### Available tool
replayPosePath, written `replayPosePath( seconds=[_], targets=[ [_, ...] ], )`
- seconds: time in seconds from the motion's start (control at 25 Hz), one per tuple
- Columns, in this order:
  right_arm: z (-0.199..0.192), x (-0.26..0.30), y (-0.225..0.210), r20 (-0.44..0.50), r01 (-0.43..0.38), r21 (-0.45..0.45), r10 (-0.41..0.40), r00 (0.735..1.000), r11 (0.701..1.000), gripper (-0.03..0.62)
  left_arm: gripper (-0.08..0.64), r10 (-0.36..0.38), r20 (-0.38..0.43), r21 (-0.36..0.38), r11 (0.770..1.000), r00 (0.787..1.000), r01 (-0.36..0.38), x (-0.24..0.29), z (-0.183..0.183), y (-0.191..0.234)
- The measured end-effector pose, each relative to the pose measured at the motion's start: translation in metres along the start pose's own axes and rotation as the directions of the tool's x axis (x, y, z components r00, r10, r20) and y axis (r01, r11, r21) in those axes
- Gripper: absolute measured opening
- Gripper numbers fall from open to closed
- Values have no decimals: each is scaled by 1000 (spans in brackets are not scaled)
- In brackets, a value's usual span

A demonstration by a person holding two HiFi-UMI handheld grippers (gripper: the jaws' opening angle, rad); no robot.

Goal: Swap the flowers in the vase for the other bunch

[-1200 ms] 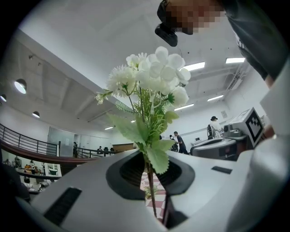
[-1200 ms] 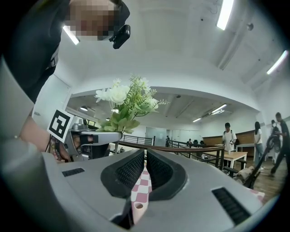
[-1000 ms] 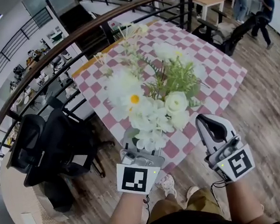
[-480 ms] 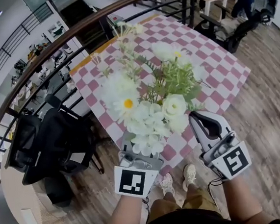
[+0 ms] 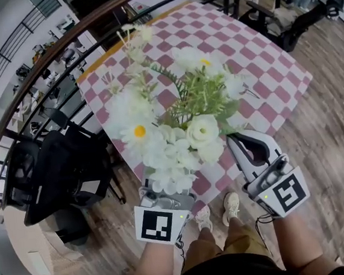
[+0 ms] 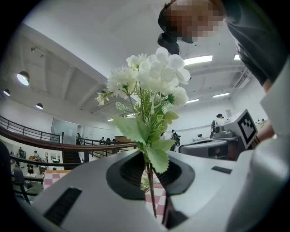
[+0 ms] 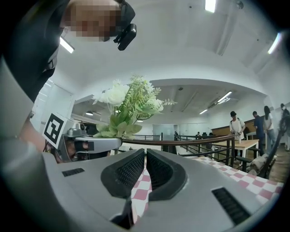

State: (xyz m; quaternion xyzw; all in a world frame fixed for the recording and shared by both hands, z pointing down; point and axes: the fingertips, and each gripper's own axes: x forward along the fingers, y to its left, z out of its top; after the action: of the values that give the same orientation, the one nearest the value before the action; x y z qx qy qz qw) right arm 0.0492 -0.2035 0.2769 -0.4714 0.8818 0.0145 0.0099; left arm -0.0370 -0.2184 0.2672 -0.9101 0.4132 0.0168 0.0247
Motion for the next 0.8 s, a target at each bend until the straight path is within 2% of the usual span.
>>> replayPosePath(
  seconds=[0.48, 0.64, 0.8],
  targets=[
    [-47, 3, -20, -66, -32, 53, 36, 997, 998, 41, 49, 33, -15, 0, 999, 999, -33, 27, -33, 9],
    [-60, 6, -24, -83, -40, 66, 45, 996, 997, 41, 49, 37, -59, -24, 999, 998, -38, 30, -51, 10],
    [-70, 10, -26, -94, -54, 76, 62, 994, 996, 41, 49, 48, -43, -3, 999, 998, -48, 37, -59, 13]
  ],
)
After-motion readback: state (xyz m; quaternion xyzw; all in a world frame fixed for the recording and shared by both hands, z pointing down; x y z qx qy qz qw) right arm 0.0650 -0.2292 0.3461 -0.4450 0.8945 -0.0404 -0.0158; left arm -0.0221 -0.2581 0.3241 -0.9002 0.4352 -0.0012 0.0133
